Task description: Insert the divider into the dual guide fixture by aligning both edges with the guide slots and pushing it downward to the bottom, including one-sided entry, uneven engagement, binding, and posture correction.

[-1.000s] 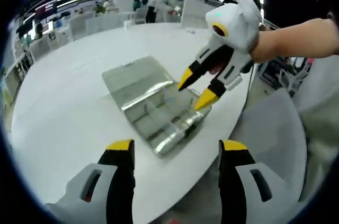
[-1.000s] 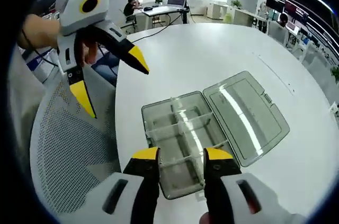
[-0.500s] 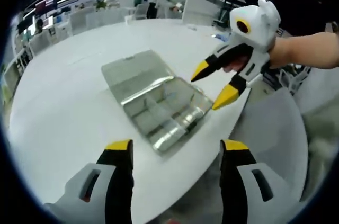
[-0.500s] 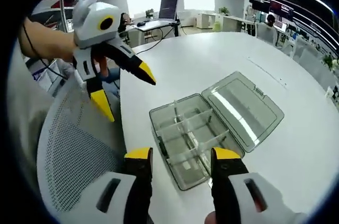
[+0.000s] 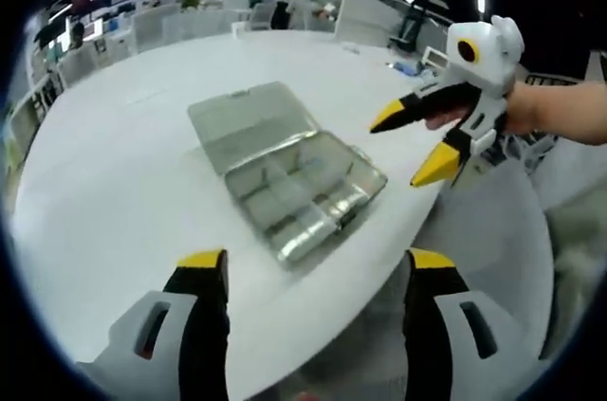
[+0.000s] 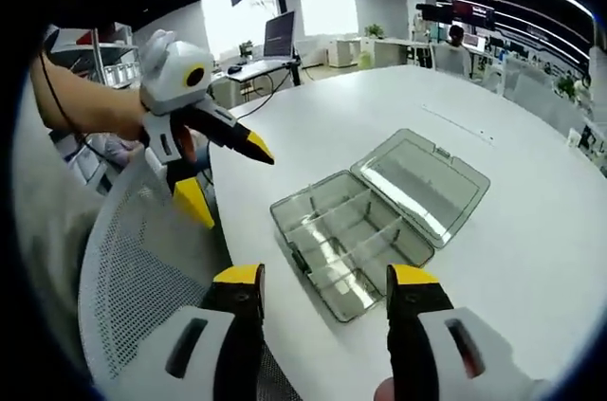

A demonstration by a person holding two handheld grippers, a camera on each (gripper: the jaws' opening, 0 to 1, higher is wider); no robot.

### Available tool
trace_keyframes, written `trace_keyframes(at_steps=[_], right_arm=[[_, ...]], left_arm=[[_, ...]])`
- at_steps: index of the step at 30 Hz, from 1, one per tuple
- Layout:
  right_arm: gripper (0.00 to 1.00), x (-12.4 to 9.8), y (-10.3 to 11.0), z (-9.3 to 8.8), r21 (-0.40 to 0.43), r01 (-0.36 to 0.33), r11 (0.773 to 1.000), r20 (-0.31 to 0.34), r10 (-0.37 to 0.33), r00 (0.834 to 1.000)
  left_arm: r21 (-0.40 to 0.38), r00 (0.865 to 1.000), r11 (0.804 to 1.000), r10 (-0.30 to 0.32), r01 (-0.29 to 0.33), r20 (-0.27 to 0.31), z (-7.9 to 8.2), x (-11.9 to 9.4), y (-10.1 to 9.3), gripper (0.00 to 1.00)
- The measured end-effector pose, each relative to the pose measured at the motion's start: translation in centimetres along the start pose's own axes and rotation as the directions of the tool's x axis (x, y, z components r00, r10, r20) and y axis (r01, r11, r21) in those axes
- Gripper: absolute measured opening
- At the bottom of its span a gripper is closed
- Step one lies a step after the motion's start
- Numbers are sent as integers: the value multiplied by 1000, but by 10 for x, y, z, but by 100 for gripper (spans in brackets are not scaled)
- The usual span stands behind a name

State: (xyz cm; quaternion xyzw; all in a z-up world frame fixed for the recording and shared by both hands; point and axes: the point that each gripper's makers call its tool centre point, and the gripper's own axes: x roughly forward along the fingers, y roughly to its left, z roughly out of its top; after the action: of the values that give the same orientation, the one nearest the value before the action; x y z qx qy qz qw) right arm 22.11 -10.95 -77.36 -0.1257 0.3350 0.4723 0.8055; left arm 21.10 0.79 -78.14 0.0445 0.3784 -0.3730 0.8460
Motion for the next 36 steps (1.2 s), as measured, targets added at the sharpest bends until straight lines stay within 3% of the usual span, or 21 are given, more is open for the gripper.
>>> trace_keyframes(at_steps=[7, 19, 29, 36], right_arm=[[55, -6, 3, 4, 45, 18, 999, 38, -19, 999], [62, -15, 7, 6, 103, 64, 993, 75, -72, 995], [70, -31, 4, 7, 214, 118, 970, 125, -147, 981], [72, -36, 14, -1, 242, 127, 962, 135, -163, 977]], left_arm=[[-19, 1000, 1000, 10, -9, 15, -1, -4, -1, 77], [-60, 995, 997, 54, -49, 89, 4, -19, 2, 81], [-100, 987, 992, 89, -76, 134, 5, -29, 1, 85], [-109, 979, 989, 120, -102, 167, 5, -34, 0, 90]])
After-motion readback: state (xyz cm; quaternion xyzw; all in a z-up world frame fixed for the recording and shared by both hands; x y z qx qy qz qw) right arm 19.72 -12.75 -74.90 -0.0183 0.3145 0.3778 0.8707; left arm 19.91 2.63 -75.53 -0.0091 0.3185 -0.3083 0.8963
